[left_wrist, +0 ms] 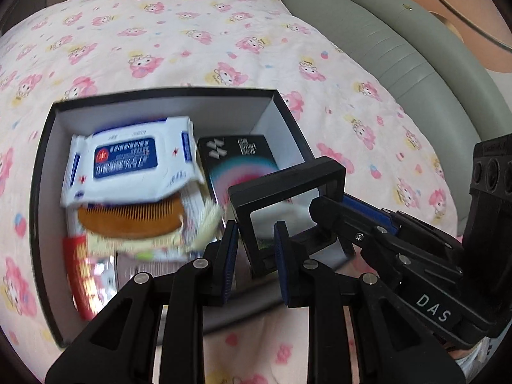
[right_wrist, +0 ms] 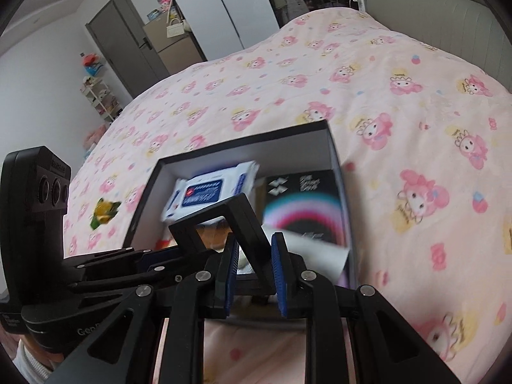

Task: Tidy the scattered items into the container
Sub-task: 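Lift the black frame with both grippers and carry it over the box, then lower the black frame into the box beside the Smart Devil box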

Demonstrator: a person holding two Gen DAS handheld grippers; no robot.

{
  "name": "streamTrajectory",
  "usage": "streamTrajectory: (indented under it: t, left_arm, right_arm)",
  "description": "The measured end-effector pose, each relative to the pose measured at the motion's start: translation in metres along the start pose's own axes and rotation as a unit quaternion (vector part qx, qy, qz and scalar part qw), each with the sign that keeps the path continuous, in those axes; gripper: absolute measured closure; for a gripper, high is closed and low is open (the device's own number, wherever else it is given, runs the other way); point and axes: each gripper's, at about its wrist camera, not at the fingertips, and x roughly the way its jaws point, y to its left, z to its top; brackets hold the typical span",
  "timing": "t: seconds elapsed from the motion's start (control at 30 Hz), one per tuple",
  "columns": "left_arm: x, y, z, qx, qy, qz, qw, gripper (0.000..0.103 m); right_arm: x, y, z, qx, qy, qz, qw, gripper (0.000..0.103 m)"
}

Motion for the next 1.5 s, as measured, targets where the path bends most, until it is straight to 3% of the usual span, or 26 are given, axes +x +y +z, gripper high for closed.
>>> streamTrajectory:
  t: [0.43, 0.67, 0.83, 1.2, 1.3, 1.5]
  left_arm:
    - [0.058, 0.021, 0.048, -0.016, 0.018, -0.005, 0.9997, 0.082]
    - [0.085, 0.042, 0.043, -0.052, 0.048, -0.015, 0.9974, 0.083]
    - [0.094, 0.038, 0.044, -0.052, 0.068, -0.003, 0.9964, 0.084]
    - [0.105, 0.034, 0.031, -0.056, 0.125, 0.002, 0.9906, 0.090]
    - [0.102, 0.032, 0.026, -0.049, 0.122, 0.010, 0.9913, 0.080]
    - [0.084, 0.038, 0.023, -0.078, 0.080, 0.025, 0.9934, 0.079]
  right_arm:
    - [0.053, -0.026, 0.037, 0.026, 0.018, -0.019, 0.999, 0.084]
    - [0.080, -0.030, 0.035, 0.031, 0.046, -0.025, 0.998, 0.085]
    - [0.083, -0.034, 0.028, 0.045, 0.038, -0.033, 0.998, 0.087]
    - [0.082, -0.032, 0.025, 0.040, 0.073, -0.026, 0.996, 0.088]
    - [0.076, -0.030, 0.019, 0.041, 0.072, -0.019, 0.996, 0.088]
    - [0.064, -0.034, 0.019, 0.046, 0.037, -0.050, 0.997, 0.088]
